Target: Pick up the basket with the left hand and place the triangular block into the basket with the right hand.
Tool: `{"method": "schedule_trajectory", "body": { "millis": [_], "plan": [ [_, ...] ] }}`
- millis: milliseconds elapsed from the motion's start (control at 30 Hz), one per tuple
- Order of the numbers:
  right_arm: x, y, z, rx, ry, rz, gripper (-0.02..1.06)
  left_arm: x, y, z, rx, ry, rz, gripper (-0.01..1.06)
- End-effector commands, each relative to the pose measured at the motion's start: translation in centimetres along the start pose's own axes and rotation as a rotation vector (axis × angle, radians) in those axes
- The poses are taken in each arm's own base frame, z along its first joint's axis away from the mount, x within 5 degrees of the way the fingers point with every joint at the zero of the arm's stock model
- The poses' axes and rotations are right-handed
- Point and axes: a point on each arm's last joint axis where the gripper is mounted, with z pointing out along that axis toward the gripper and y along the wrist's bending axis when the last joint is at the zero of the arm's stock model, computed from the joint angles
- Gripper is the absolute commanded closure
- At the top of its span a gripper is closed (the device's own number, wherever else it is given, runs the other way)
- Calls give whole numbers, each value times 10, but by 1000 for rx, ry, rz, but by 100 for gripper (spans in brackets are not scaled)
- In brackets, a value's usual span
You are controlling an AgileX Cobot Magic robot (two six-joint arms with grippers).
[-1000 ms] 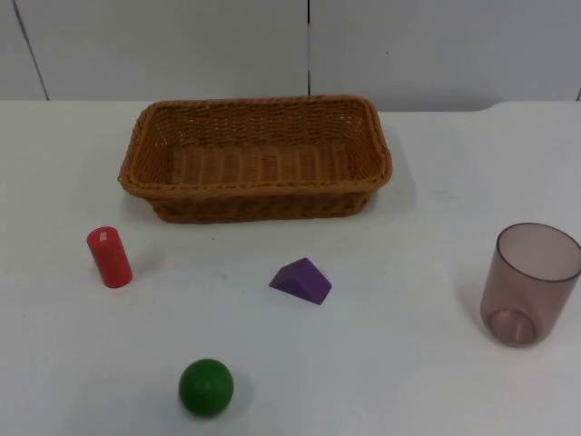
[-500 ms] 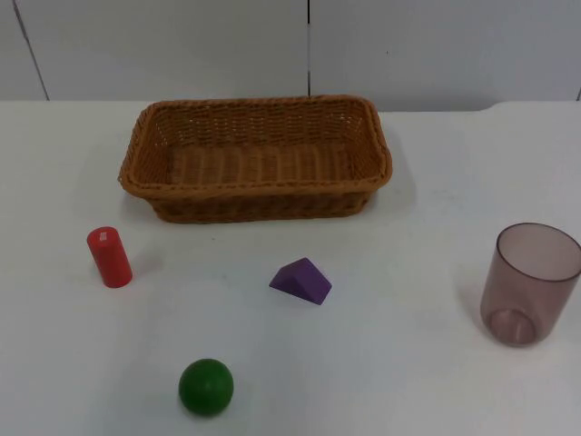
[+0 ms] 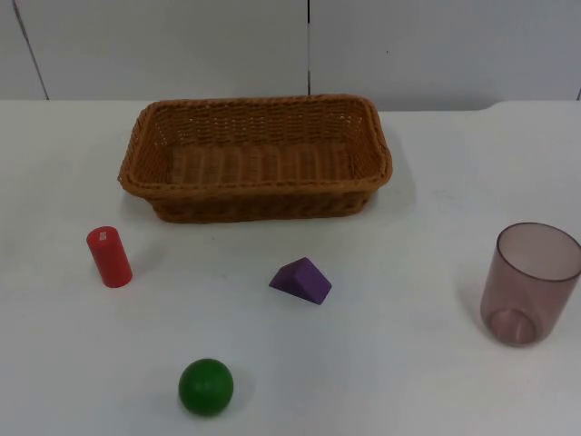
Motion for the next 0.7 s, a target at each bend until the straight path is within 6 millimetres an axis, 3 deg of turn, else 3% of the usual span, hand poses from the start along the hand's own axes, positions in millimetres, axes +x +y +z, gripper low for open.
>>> {"method": "schedule_trajectory", "body": {
  "millis": [0,67,133,400,467,500,667],
  "plan": [
    [-6,1,4,-3,-20,-20,0,-7,-1,16,16,5,-37,0],
    [-7,1,7,-6,-15,-25,0,-9,-2,26,18,24,-47,0],
    [-8,1,13,-6,-2,-25,0,-11,-3,55,14,89,-46,0],
    [-9,2,17,-19,-8,-11,0,-7,-19,123,36,126,32,0],
    [-9,2,17,-21,-8,-9,0,-7,-23,149,39,130,60,0],
    [-9,2,17,-21,-8,-9,0,-7,-23,149,39,130,60,0],
    [-9,3,17,-24,-4,-5,0,-9,-24,193,37,175,117,0]
  ]
}}
